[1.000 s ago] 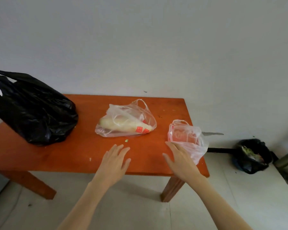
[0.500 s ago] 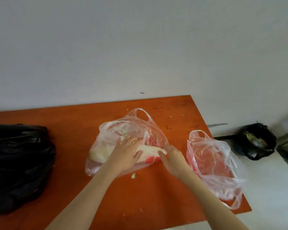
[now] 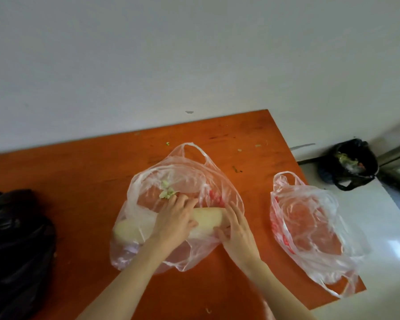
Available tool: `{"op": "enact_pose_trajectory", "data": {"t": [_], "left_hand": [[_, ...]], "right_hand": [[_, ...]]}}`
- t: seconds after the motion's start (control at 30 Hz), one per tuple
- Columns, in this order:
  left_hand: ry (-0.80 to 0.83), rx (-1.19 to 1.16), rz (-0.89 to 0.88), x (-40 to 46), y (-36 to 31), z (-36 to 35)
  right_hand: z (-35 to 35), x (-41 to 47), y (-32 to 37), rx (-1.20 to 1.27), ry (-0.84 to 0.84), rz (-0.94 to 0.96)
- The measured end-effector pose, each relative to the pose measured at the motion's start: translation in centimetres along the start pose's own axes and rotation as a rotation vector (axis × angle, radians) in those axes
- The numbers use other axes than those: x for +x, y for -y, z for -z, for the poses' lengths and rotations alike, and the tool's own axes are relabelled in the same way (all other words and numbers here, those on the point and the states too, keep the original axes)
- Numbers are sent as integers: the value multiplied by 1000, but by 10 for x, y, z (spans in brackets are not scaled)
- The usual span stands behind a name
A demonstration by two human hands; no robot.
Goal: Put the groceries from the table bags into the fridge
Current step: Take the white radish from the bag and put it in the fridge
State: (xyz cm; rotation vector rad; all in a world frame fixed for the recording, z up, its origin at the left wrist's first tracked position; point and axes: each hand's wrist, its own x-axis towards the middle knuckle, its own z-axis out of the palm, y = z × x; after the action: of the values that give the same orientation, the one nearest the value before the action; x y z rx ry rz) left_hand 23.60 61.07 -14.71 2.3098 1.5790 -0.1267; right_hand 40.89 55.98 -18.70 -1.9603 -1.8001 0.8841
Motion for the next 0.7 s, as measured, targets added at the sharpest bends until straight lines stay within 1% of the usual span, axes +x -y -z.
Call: {"op": "enact_pose_trajectory", "data": {"t": [0.1, 0.23, 0.3, 0.4, 0.5, 0.57, 0.7], "left_hand": [[105, 71, -40, 12, -1, -4], [306, 127, -6, 19, -12, -17], [333, 140, 11, 24, -12, -18], [331, 40, 41, 28, -9, -13], [256, -48, 78, 25, -5, 4], [161, -168, 113, 22, -2, 21], [-144, -561, 115, 13, 1, 60]], "right_hand": [[-3, -2, -6, 26, -41, -2], [-3, -3, -12, 152, -31, -60], [-2, -3, -16, 242, -19, -121], [0, -2, -22, 357, 3, -198], [7, 1, -24, 408, 60, -242], [12, 5, -23, 409, 79, -236], [29, 12, -5, 433, 121, -157]]}}
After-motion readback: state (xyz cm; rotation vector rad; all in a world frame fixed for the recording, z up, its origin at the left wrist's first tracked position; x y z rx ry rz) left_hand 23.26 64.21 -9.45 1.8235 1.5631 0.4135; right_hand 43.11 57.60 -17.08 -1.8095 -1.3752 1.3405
